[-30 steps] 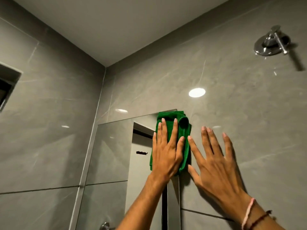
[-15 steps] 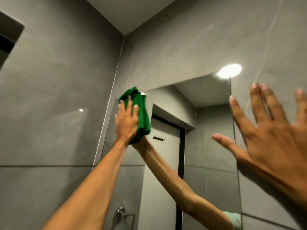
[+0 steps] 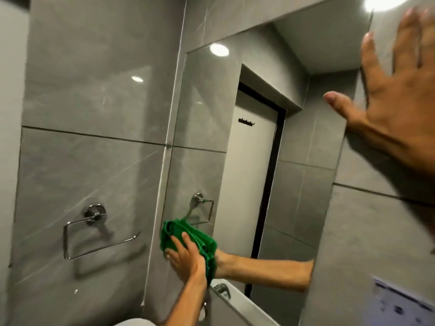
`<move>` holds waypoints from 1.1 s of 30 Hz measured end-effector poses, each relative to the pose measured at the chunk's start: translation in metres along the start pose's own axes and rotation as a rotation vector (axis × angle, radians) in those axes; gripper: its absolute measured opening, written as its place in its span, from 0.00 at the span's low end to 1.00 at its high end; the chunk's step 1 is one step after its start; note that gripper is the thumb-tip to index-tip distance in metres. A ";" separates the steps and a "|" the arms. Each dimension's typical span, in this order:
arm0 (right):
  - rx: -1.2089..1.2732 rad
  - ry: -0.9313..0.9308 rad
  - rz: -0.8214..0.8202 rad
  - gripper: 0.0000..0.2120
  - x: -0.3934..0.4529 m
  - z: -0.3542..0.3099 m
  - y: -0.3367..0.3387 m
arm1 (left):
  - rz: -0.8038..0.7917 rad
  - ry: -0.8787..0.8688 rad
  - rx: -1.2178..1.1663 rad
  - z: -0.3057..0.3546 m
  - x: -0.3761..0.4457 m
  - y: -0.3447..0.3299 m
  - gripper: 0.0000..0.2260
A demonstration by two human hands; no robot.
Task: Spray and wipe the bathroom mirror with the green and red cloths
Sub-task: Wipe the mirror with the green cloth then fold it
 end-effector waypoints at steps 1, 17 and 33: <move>-0.040 0.017 -0.017 0.44 -0.002 0.000 0.010 | 0.013 0.096 -0.056 0.008 -0.017 -0.001 0.28; -0.234 0.176 -0.183 0.38 -0.031 0.046 0.064 | -0.241 -1.383 -0.112 0.435 -0.171 -0.065 0.25; -0.159 0.121 -0.087 0.38 -0.037 0.031 0.050 | -0.090 -0.129 -0.210 0.016 -0.232 -0.029 0.25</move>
Point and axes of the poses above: each hand's wrist, its own x-axis towards the middle knuckle, its own y-axis out of the back of the hand, z = x × y, the point moved 1 cm from there along x, towards the middle knuckle, and after that the axes turned 9 degrees about -x, right-handed, at the moved point
